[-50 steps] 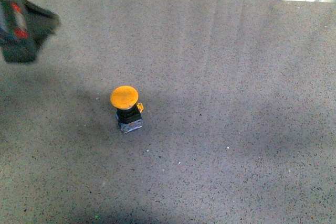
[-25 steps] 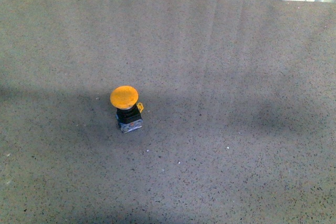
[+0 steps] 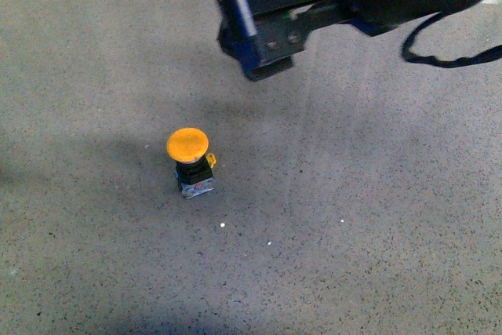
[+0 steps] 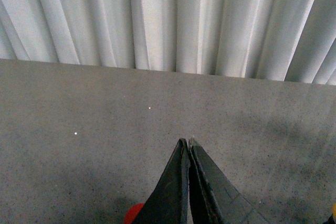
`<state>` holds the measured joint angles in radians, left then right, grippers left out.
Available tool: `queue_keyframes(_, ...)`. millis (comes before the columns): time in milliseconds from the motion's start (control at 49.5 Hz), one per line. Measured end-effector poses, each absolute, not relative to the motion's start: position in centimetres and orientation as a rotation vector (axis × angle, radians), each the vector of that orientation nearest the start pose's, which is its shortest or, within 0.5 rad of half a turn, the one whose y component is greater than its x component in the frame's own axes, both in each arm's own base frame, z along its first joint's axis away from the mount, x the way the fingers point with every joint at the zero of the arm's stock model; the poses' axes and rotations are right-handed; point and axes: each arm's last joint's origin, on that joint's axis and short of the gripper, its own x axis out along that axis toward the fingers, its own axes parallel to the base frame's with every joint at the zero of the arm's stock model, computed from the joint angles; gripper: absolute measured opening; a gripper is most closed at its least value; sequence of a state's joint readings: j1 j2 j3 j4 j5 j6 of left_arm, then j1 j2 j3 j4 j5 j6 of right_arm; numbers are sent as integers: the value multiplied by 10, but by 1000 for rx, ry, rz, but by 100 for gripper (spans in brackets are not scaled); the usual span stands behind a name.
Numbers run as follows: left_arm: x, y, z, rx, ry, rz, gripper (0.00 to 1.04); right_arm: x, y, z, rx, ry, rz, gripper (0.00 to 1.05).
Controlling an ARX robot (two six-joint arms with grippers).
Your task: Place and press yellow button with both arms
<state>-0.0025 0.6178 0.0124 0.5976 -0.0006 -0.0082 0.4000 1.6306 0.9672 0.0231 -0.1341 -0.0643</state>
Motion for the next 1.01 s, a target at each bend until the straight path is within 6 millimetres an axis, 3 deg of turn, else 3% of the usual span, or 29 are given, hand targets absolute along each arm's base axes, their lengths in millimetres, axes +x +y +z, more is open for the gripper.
queue_keyframes(162,129,0,169,-8,-7,-2,1,317,163,195,-171,695,642,64)
queue_keyframes(323,125,0,170,-8,-9,-2,1,316,170,187,-178,743,681,43)
queue_keyframes(424,121,0,170,-8,-11,-2,1,319,176,177,-167,786,713,21)
queue_keyframes(586,118,0,171,-8,-13,-2,1,322,183,171,-156,809,740,1)
queue_keyframes(1010,110,0,170,-8,-13,-2,1,331,201,154,-103,879,749,1)
